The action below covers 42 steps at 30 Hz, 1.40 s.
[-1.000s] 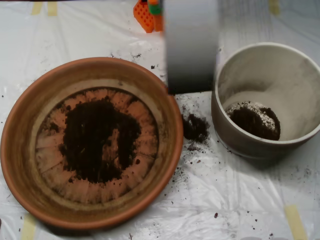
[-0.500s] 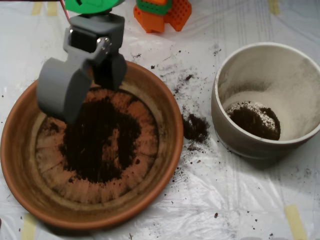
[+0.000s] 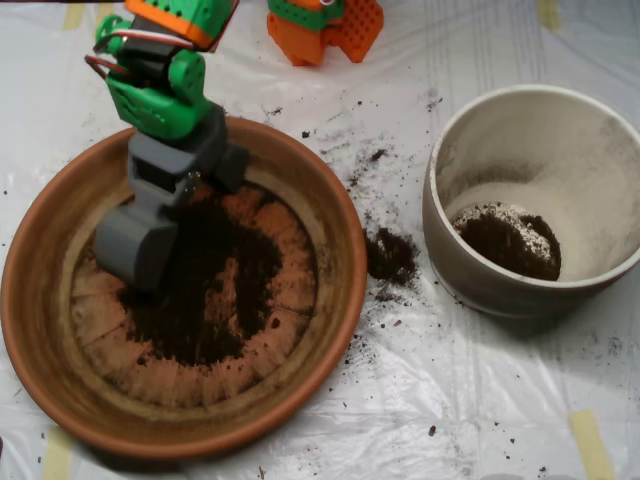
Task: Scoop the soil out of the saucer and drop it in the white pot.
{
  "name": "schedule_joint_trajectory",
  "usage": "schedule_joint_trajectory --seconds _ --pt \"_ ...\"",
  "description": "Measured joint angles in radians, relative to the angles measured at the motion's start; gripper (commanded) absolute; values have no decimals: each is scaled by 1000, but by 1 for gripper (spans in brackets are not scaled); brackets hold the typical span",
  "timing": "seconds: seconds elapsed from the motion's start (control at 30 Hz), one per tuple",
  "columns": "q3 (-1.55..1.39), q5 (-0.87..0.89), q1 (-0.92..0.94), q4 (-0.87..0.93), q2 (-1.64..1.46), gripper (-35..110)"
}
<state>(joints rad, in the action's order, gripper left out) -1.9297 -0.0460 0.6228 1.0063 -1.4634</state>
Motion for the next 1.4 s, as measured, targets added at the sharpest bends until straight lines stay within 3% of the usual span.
schedule_joint_trajectory --seconds 0.23,0.57,0.9,1.4 --pt "130 3 35 3 94 45" --pt "210 0 44 0 155 20" --pt "252 -41 17 -55 163 5" --pt "-2 -227 -44 -457 21 -1"
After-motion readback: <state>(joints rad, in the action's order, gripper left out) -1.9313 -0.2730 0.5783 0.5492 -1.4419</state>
